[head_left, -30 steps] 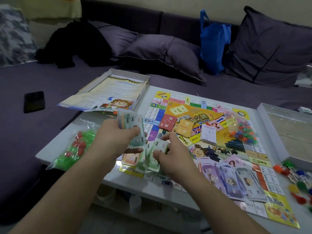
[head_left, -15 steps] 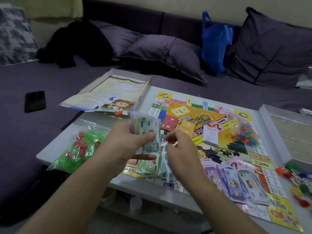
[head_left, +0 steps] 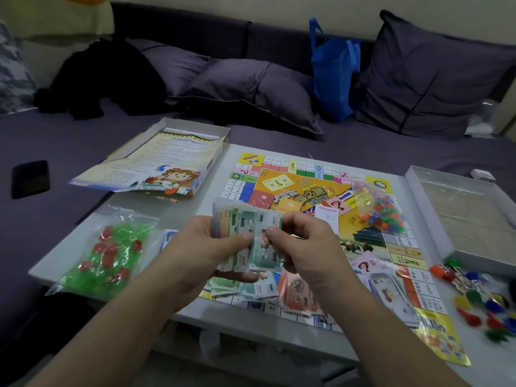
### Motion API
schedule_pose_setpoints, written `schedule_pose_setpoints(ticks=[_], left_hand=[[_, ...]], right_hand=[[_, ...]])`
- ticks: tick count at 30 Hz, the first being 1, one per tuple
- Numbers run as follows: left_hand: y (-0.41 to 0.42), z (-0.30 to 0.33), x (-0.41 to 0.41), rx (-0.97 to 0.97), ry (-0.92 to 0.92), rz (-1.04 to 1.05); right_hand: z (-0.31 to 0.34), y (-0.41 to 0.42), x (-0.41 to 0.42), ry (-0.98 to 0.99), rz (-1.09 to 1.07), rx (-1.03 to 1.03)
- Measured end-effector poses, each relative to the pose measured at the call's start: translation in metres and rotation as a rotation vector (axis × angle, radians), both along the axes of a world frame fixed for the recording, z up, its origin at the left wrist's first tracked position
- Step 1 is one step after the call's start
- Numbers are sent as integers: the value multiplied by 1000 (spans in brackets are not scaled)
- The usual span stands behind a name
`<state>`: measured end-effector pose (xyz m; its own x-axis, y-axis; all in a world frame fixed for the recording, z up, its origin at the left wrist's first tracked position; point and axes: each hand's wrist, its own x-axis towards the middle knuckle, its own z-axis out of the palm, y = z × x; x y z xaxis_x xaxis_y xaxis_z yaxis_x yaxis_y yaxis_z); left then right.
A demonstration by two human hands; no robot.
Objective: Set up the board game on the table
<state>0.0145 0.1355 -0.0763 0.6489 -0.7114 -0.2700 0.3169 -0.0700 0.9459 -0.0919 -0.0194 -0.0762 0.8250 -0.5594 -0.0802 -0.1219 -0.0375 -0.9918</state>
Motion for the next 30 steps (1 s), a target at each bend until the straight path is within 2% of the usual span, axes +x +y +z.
schedule_pose_setpoints(ticks=[3, 5, 10, 14, 18, 21, 23, 25, 26, 28, 29, 30], left_hand=[[-5, -2, -3, 38, -16, 31], [-7, -2, -4, 55, -10, 37], [-7, 0, 0, 54, 86, 85], [-2, 2, 12, 120, 109, 202], [5, 1, 17, 131, 115, 226], [5, 1, 17, 132, 77, 225], [5, 1, 15, 126, 62, 207], [4, 1, 14, 130, 40, 182], [4, 0, 13, 133, 31, 174], [4, -1, 12, 136, 18, 163], [4, -2, 12, 133, 17, 153], [3, -2, 11, 132, 19, 140]], right_hand=[[3, -2, -4, 12, 14, 55], [4, -3, -5, 30, 23, 21], [-1, -12, -2, 101, -16, 3], [-14, -24, 2, 276, -59, -200], [-30, -16, 7, 424, -27, -312], [-42, -4, 10, 479, 7, -461], [-47, 4, 9, 527, 44, -690], [-46, 12, 6, 655, 83, -978], [-44, 15, 5, 691, 79, -1053], [-40, 15, 5, 601, 21, -1031], [-37, 14, 4, 480, -17, -927], [-34, 12, 4, 341, -48, -728]])
